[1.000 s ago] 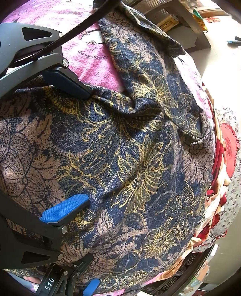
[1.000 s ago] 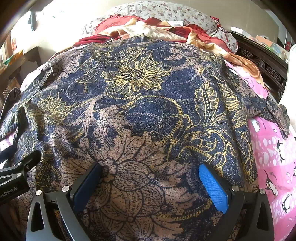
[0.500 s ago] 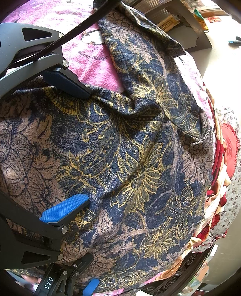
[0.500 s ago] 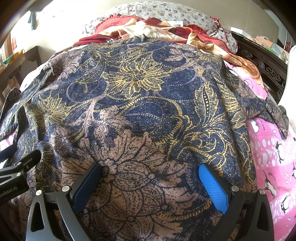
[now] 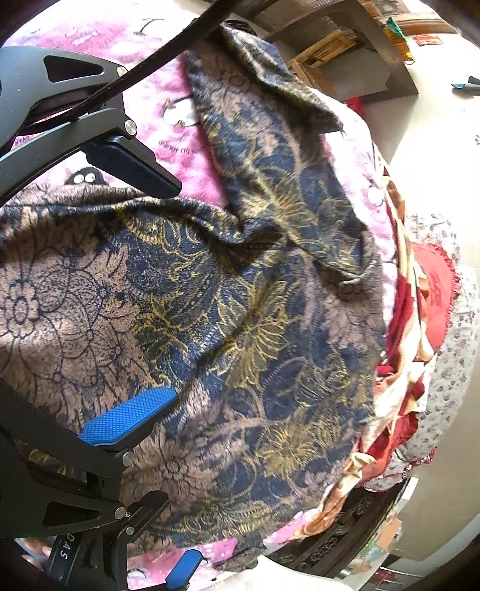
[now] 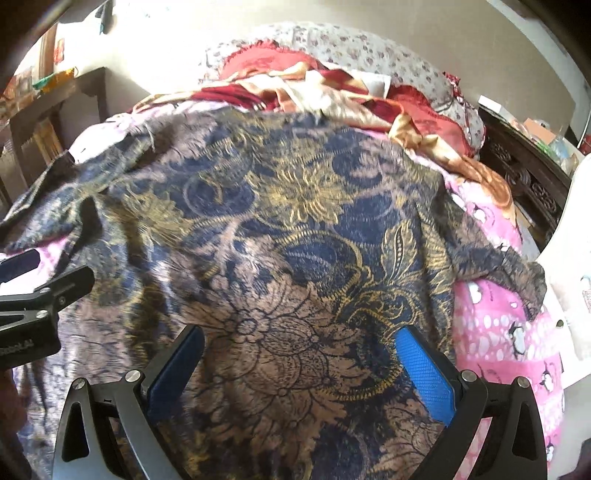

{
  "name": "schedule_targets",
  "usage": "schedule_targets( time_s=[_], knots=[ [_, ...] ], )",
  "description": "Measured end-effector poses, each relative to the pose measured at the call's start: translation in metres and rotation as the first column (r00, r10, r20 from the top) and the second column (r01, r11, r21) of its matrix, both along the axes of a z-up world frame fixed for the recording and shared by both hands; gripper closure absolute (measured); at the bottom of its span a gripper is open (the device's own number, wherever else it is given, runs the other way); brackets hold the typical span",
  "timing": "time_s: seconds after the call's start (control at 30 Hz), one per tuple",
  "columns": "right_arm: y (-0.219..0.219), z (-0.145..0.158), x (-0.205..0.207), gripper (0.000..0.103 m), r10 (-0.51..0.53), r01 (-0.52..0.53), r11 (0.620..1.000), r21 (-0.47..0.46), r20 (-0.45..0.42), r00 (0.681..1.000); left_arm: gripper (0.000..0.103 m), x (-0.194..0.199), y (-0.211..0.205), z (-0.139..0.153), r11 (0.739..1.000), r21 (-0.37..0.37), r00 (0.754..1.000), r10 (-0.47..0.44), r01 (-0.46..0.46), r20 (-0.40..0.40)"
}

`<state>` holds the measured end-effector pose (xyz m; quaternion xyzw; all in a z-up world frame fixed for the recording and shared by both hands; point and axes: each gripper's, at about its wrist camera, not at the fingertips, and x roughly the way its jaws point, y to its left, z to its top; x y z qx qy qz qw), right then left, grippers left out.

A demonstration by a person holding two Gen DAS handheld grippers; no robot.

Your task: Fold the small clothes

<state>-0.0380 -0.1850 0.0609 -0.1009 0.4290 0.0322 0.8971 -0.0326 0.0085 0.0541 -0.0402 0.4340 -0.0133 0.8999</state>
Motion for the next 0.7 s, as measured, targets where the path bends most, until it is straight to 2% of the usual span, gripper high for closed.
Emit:
schedule_targets(
  time_s=[0.37, 0.7],
  knots=[
    [0.017, 0.041, -0.002, 0.000, -0.003, 0.000, 0.999, 0.054, 0.047, 0.999, 0.000, -0.005, 0.023, 0.032, 0.999, 0.030, 0.998, 0.031, -0.033, 0.047],
    [0.043, 0.063, 0.019, 0.000, 0.080, -0.084, 0.994, 0.072, 0.051, 0.995, 0.000, -0.002, 0.058, 0.046, 0.994, 0.064, 0.994, 0.084, -0.088, 0.068]
  ],
)
